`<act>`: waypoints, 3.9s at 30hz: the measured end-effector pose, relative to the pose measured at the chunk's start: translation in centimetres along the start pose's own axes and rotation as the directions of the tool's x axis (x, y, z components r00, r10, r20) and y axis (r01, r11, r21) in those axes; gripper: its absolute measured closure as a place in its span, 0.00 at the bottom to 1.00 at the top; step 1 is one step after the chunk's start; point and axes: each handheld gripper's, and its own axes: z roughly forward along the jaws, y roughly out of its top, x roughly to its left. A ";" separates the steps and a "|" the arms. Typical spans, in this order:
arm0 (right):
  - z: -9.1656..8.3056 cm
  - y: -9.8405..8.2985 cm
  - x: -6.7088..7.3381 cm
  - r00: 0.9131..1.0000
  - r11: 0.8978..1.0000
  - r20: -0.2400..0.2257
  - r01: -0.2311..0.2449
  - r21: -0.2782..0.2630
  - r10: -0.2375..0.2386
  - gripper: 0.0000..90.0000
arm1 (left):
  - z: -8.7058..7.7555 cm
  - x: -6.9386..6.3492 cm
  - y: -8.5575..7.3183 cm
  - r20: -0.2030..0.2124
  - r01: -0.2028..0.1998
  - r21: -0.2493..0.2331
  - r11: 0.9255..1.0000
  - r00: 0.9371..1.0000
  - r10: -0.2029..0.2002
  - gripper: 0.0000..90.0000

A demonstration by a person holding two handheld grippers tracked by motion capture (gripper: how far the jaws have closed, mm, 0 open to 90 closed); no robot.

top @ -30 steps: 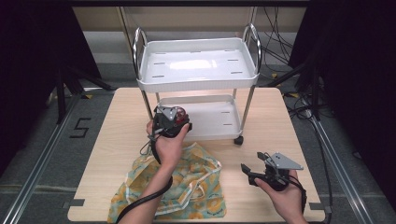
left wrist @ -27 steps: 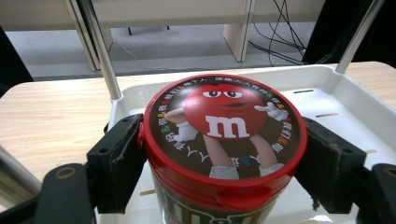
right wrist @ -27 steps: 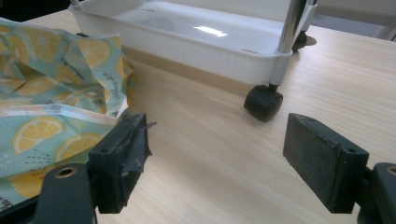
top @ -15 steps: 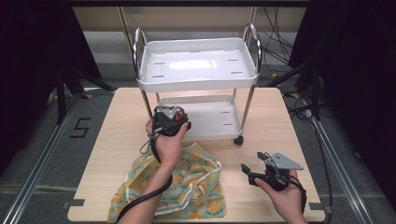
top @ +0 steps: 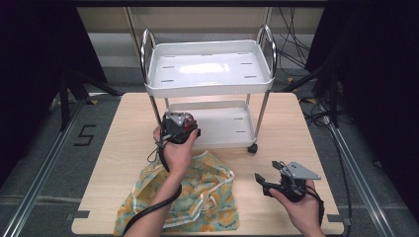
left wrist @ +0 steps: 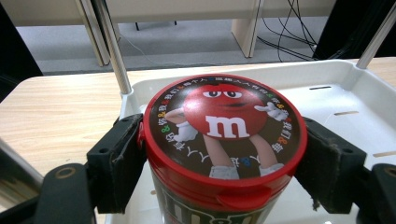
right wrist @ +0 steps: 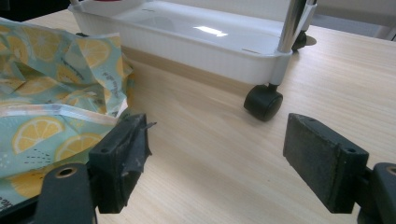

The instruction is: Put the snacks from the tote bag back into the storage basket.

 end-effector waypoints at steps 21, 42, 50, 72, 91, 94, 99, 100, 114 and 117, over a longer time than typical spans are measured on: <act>0.0 0.0 0.0 1.000 1.000 -0.007 0.003 0.002 -0.003 0.26 | 0.6 0.0 -0.3 -0.009 -0.008 0.007 1.000 1.000 0.008 0.25; 0.0 0.0 0.2 1.000 1.000 -0.004 -0.015 0.002 0.015 0.26 | 1.2 0.0 -0.7 -0.007 0.000 0.027 1.000 1.000 0.000 0.25; 0.2 0.0 -0.1 1.000 1.000 -0.009 0.014 -0.006 -0.014 0.26 | 1.4 0.1 -0.9 -0.008 0.002 0.032 0.999 1.000 -0.001 0.25; 0.2 -0.1 -0.4 0.998 0.998 -0.014 0.056 -0.009 -0.056 0.26 | 1.5 -0.5 -1.5 -0.014 0.000 0.034 0.999 1.000 0.000 0.25; 0.2 -0.1 0.1 1.000 1.000 -0.017 0.010 0.009 -0.010 0.25 | 2.3 -0.5 -2.2 -0.011 -0.023 0.067 0.998 1.000 0.024 0.25; 0.3 -0.1 0.1 1.000 1.000 -0.020 0.000 0.002 0.000 0.26 | 2.6 -0.4 -2.4 0.001 -0.021 0.070 0.997 1.000 0.021 0.25; 0.3 -0.1 0.1 1.000 1.000 -0.019 0.007 0.001 -0.007 0.25 | 2.7 -0.6 -2.5 -0.010 -0.007 0.074 0.997 1.000 0.008 0.25; 0.4 -0.1 -0.2 0.999 0.999 -0.024 0.032 -0.005 -0.033 0.25 | 2.8 -0.6 -2.5 -0.003 -0.011 0.073 0.997 1.000 0.012 0.25; 0.4 -0.1 -0.1 0.999 0.999 -0.022 0.035 -0.005 -0.035 0.25 | 3.0 -0.5 -2.8 -0.006 -0.011 0.090 0.996 1.000 0.012 0.25; 0.2 -0.1 0.2 1.000 1.000 -0.013 0.003 0.005 -0.003 0.25 | 3.0 -0.5 -2.9 -0.009 -0.011 0.091 0.996 1.000 0.011 0.24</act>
